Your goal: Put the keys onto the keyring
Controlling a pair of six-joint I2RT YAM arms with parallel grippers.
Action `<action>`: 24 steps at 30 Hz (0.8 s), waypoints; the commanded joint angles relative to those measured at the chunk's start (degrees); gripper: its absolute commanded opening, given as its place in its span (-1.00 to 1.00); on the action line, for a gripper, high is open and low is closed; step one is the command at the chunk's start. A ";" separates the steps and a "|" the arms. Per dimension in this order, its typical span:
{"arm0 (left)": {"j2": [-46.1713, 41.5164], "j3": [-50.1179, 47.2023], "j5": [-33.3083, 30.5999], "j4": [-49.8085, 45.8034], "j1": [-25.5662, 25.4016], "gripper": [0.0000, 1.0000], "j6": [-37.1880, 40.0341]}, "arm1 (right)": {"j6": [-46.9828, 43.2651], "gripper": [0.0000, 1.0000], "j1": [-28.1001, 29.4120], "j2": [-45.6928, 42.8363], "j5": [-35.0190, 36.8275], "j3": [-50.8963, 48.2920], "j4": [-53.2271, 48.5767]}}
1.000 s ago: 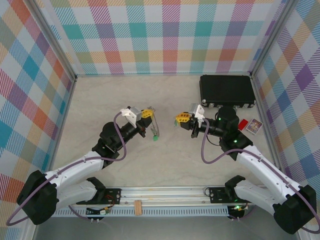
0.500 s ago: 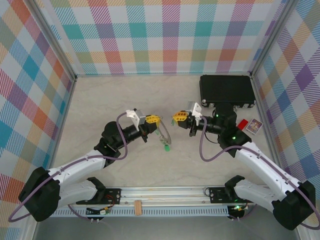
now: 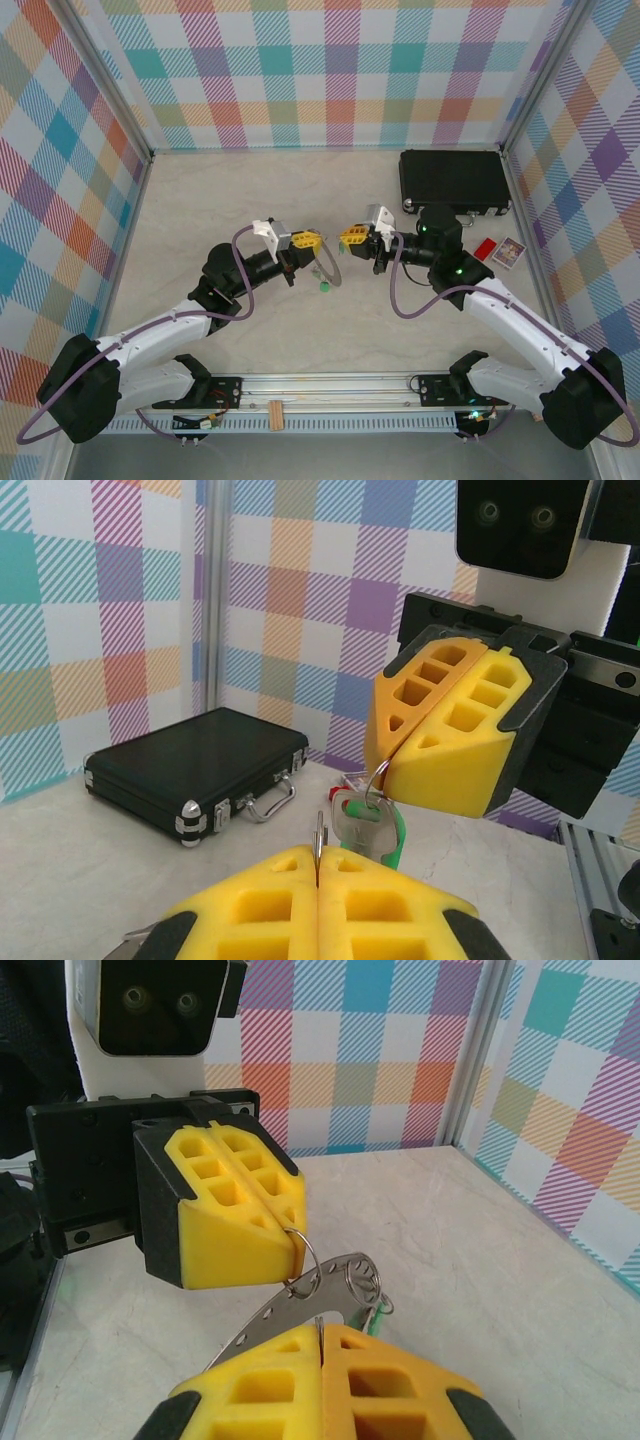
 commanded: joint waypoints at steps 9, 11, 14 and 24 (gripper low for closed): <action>-0.25 1.38 1.86 4.18 -0.89 -1.00 -1.24 | -1.30 -1.00 1.35 1.66 -0.60 2.79 2.61; -0.29 1.40 1.77 4.18 -0.84 -1.00 -1.20 | -1.50 -1.00 1.57 2.02 -0.39 2.98 2.63; -0.43 1.31 1.88 4.18 -0.85 -1.00 -1.25 | -1.59 -1.00 1.75 2.13 -0.09 2.89 2.90; -0.39 1.40 1.99 4.18 -0.87 -1.00 -1.34 | -2.02 -1.00 2.61 2.93 0.36 3.04 3.27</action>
